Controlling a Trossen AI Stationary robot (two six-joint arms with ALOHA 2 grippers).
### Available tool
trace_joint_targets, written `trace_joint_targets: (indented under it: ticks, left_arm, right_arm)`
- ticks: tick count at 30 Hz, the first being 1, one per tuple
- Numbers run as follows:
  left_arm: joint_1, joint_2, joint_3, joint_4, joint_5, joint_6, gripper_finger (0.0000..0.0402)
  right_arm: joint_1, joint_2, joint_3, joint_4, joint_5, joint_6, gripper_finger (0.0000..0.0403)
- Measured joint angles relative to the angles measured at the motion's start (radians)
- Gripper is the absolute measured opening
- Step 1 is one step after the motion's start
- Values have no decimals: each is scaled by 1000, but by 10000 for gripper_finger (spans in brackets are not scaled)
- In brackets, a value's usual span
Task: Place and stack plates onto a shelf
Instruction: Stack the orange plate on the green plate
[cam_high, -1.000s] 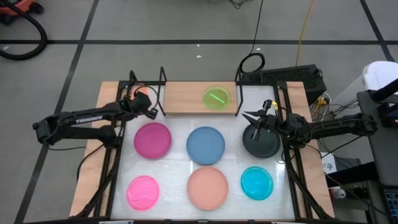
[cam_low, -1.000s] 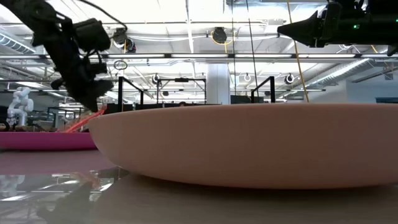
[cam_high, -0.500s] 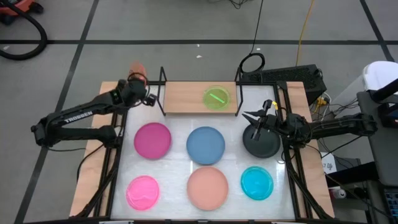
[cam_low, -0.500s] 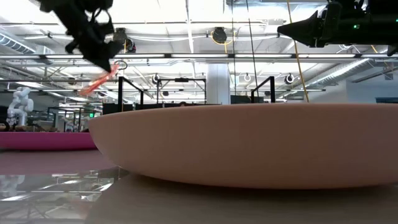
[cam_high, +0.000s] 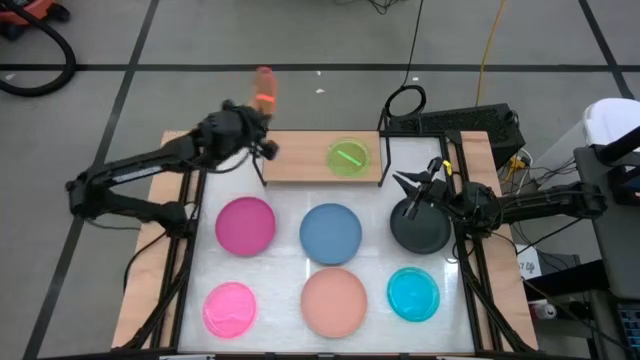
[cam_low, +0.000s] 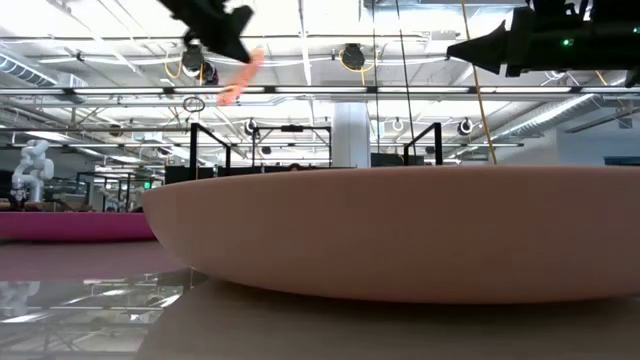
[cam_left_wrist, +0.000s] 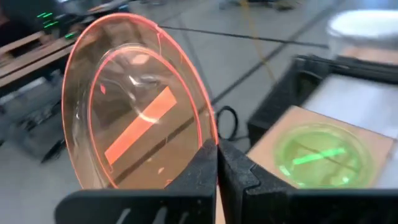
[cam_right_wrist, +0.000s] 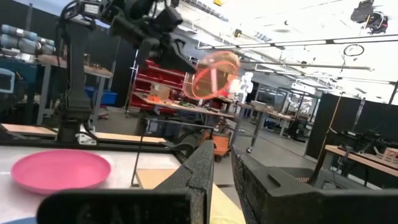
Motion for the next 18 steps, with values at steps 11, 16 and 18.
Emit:
trace_joint_targets:
  ticks: [11, 16, 18]
  left_arm:
    - [-161, 426, 228, 33, 27, 156, 0]
    - [-187, 589, 304, 32, 37, 211, 0]
    - [-187, 638, 328, 35, 58, 225, 0]
  right_arm:
    - [0, 0, 0, -3, 0, 0, 43]
    - [0, 0, 0, -3, 0, 0, 43]
    - [0, 0, 0, -3, 0, 0, 43]
